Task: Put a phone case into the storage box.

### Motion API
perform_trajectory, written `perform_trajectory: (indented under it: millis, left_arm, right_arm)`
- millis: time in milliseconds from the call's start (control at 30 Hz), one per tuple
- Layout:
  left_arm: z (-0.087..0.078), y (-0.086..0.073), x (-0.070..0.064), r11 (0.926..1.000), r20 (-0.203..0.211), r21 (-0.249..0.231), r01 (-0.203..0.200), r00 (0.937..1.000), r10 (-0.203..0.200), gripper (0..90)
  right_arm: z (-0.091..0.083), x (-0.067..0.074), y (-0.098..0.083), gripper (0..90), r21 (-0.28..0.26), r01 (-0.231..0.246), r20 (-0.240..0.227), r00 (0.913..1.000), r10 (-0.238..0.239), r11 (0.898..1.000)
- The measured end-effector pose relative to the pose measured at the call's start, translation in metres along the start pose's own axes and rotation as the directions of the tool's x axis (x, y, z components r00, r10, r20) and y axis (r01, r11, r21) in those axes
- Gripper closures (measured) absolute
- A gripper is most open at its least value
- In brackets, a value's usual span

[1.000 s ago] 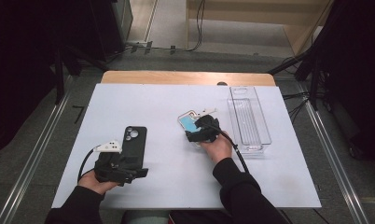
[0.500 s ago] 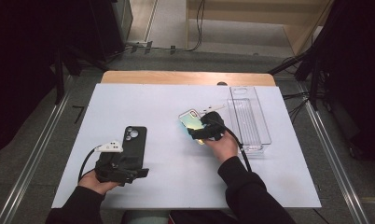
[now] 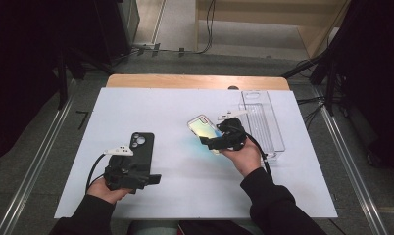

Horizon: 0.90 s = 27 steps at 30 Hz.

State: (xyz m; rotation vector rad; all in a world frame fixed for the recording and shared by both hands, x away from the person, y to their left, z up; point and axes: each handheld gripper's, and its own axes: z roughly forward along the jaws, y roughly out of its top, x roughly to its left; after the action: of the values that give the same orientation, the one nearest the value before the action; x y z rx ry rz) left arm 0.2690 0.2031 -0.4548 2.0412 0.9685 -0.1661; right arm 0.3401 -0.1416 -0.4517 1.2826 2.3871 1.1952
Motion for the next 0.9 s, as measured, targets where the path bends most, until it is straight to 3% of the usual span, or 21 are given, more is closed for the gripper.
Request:
perform_trajectory:
  millis: [133,367,533,900]
  left_arm:
    - [0.001,0.007,-0.004,0.9982,-0.004,-0.030,0.051,0.9987,-0.052,20.6]
    - [0.003,0.018,-0.012,0.9978,0.002,-0.038,0.054,0.9985,-0.054,20.7]
    - [0.007,0.023,-0.016,0.9980,0.012,-0.031,0.055,0.9984,-0.055,21.7]
    - [0.021,0.047,-0.028,0.9981,0.012,-0.031,0.053,0.9986,-0.052,21.7]
  right_arm:
    - [-0.014,0.006,-0.004,15.0,-0.008,0.015,-0.019,0.9997,-0.015,1.000]
    - [-0.030,0.012,-0.019,15.0,-0.017,0.007,-0.053,0.9986,-0.008,1.000]
    - [-0.035,0.016,-0.031,15.0,0.002,0.021,-0.048,0.9986,-0.021,1.000]
    - [-0.040,0.019,-0.042,15.0,-0.027,-0.027,-0.051,0.9984,0.026,0.999]
